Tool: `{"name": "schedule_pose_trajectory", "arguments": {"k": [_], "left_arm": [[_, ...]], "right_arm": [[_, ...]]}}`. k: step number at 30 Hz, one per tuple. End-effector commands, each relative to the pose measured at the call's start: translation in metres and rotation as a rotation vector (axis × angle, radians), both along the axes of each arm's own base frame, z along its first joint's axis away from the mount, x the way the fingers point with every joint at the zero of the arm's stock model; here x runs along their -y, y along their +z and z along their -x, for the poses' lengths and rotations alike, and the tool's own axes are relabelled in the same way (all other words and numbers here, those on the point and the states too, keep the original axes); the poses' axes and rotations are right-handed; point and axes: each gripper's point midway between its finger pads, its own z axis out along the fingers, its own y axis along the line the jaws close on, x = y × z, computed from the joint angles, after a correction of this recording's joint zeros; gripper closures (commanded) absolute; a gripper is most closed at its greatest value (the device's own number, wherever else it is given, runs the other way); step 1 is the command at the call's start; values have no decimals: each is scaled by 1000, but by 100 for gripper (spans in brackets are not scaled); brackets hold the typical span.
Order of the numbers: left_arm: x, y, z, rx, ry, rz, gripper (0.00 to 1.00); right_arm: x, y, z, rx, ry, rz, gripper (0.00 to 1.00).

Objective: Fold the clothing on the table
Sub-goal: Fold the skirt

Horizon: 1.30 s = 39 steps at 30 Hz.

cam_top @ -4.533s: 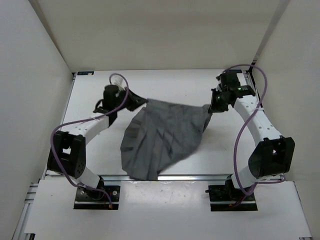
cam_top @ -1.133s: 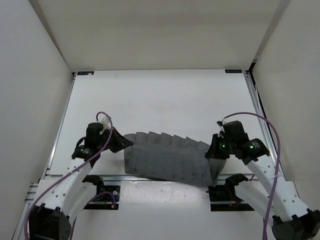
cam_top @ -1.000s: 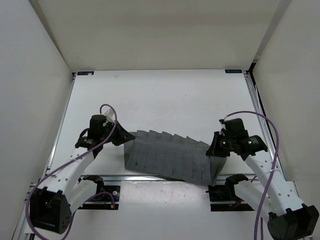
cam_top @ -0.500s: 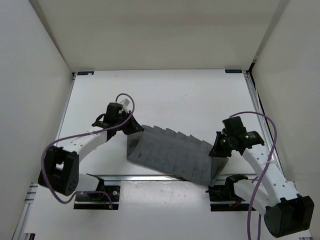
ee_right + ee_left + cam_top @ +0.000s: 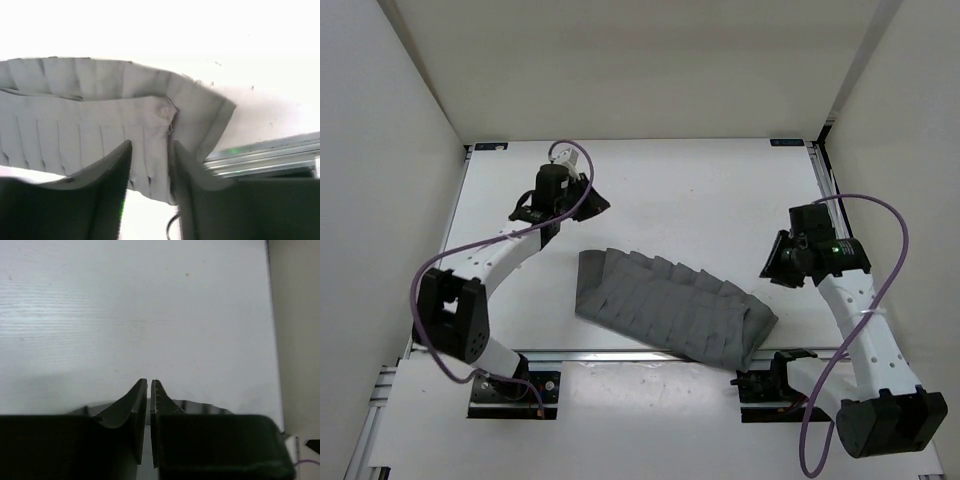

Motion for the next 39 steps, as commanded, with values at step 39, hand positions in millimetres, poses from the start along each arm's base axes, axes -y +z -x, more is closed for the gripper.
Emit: {"name": "schedule_pose_trajectory", "arguments": {"k": [39], "left_arm": [[-40, -139, 73, -399, -146, -460, 100]], "right_arm": [[-73, -52, -179, -188, 230, 83, 86]]}}
